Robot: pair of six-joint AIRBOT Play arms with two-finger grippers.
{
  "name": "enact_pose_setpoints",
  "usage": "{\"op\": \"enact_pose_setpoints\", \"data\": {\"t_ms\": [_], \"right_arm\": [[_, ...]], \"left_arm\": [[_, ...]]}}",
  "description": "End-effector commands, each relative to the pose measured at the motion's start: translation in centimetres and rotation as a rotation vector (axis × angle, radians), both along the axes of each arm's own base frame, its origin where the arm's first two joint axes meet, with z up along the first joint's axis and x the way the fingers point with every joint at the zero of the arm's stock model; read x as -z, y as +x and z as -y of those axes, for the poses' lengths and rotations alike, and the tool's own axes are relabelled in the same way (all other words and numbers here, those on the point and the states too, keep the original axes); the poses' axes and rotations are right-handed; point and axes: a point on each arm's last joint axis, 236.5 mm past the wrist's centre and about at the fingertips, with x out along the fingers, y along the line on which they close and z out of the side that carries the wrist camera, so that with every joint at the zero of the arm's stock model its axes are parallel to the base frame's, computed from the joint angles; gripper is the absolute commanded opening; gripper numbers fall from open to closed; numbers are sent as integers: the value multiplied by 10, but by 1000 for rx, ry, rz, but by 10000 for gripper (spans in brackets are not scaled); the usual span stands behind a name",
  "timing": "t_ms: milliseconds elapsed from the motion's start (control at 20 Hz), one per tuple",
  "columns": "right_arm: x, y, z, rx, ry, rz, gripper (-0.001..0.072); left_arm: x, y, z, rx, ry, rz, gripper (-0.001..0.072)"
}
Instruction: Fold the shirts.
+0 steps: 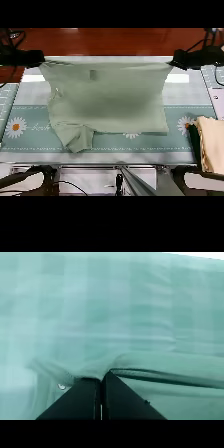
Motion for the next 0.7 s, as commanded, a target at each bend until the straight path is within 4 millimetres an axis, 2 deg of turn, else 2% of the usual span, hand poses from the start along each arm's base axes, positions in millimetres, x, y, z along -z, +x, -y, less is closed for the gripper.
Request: {"op": "enact_pose_setpoints", "data": {"t_ms": [0,150,350,500,650], "right_arm": [[44,64,-3,33,78,-22,23],[64,91,-11,42,148,-45,23],[95,93,-13,44,162,-108,23],[106,77,-12,9,145,-178,23],[117,28,-12,-138,129,-343,23]], "left_arm": [[60,35,1,-88,-98,-35,19],[94,44,10,-112,-167,-79,19],[125,43,21,-131,-242,-149,19],[127,35,24,-75,-213,-183,19],[122,18,27,73,-149,-253,19]]}}
